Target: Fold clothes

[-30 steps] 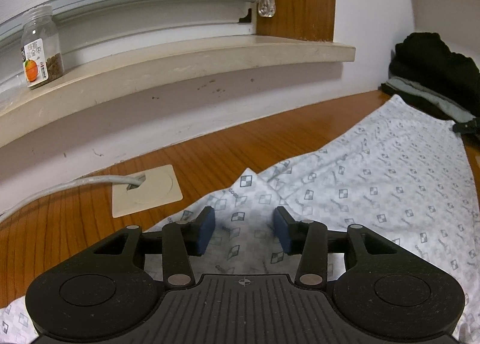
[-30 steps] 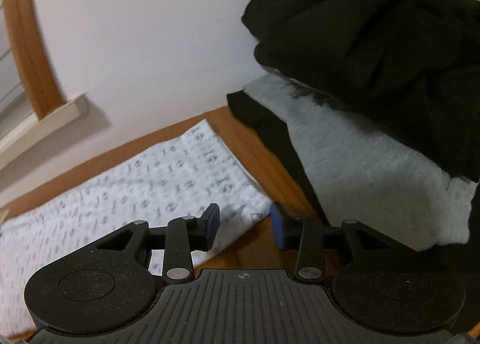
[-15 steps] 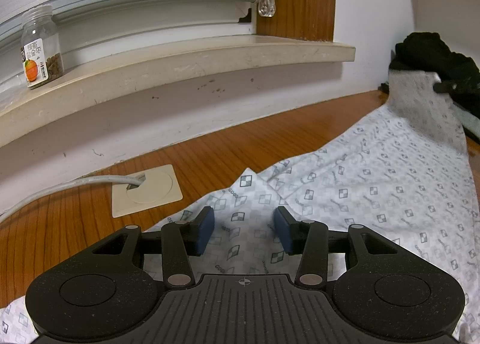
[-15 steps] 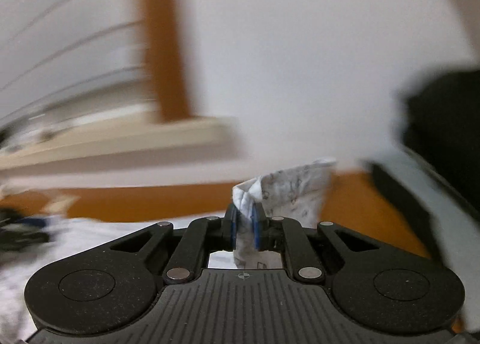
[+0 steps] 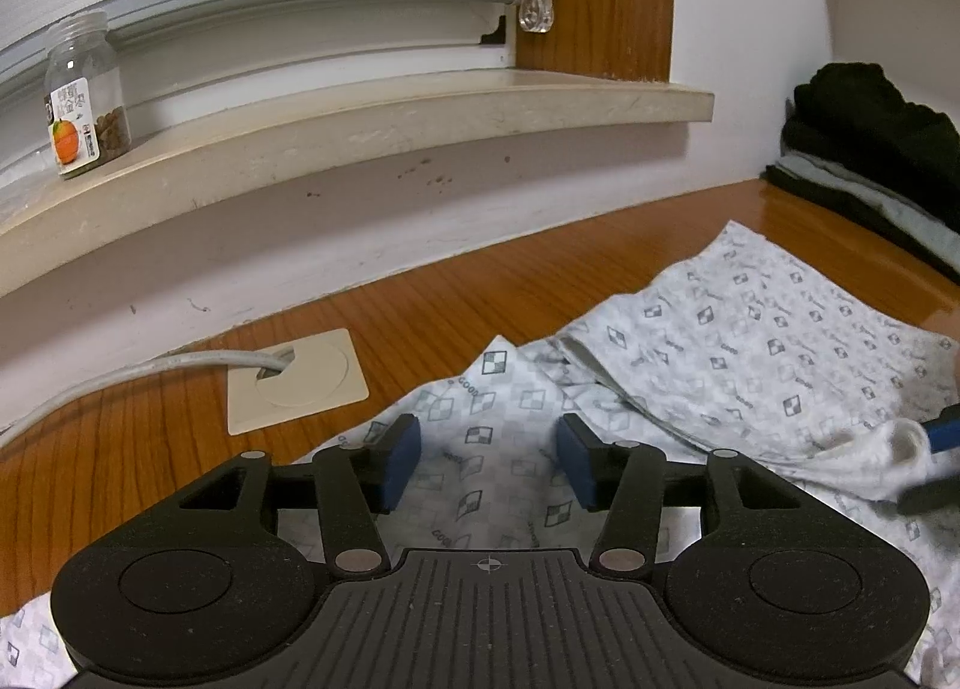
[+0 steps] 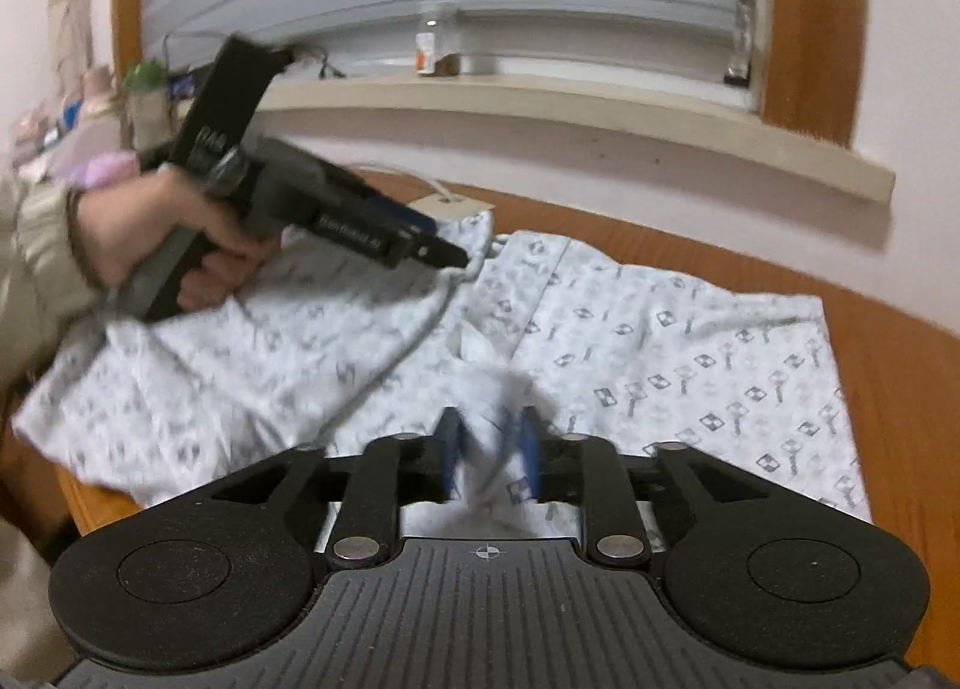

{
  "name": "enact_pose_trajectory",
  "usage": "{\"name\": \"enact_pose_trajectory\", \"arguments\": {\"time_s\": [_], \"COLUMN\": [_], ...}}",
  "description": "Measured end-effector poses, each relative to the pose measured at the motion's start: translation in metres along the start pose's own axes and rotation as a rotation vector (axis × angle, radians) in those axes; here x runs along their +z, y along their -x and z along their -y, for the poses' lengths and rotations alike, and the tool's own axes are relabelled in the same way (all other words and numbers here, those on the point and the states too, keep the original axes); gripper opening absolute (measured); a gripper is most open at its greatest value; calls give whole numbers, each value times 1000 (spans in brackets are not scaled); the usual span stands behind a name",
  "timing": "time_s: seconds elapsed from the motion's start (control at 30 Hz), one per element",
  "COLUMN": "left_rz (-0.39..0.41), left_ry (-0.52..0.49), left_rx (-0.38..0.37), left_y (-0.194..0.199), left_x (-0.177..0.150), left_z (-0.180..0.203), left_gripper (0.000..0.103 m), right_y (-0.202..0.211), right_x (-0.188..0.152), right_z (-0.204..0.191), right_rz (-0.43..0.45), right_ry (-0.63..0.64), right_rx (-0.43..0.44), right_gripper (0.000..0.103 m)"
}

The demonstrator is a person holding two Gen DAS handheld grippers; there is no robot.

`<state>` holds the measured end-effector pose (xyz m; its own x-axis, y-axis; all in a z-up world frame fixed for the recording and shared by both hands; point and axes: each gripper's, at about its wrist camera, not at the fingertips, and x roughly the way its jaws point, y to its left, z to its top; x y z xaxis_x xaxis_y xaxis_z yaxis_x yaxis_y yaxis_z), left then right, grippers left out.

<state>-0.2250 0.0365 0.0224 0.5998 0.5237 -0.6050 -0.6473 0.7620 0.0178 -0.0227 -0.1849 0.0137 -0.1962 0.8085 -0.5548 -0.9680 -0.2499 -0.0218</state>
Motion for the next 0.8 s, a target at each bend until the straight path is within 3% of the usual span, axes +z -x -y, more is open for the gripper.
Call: {"name": "enact_pose_trajectory", "arguments": {"time_s": [0.07, 0.33, 0.4, 0.43, 0.5, 0.63, 0.8], "left_rz": [0, 0, -9, -14, -23, -21, -58], "left_ry": [0, 0, 15, 24, 70, 225, 490], "left_rx": [-1, 3, 17, 25, 29, -85, -296], "left_y": [0, 0, 1, 1, 5, 16, 9], "left_x": [0, 0, 1, 2, 5, 14, 19], "left_z": [0, 0, -1, -1, -2, -3, -3], "left_gripper": [56, 59, 62, 65, 69, 73, 75], "right_y": [-1, -16, -17, -18, -12, 1, 13], "right_x": [-3, 0, 1, 2, 3, 5, 8], "right_z": [-5, -22, -23, -21, -14, 2, 17], "right_rz": [-6, 7, 12, 9, 48, 142, 200], "right_ry": [26, 110, 110, 95, 46, -73, -152], "right_rx": [1, -1, 11, 22, 4, -38, -68], "right_gripper": [38, 39, 33, 11, 7, 7, 7]}}
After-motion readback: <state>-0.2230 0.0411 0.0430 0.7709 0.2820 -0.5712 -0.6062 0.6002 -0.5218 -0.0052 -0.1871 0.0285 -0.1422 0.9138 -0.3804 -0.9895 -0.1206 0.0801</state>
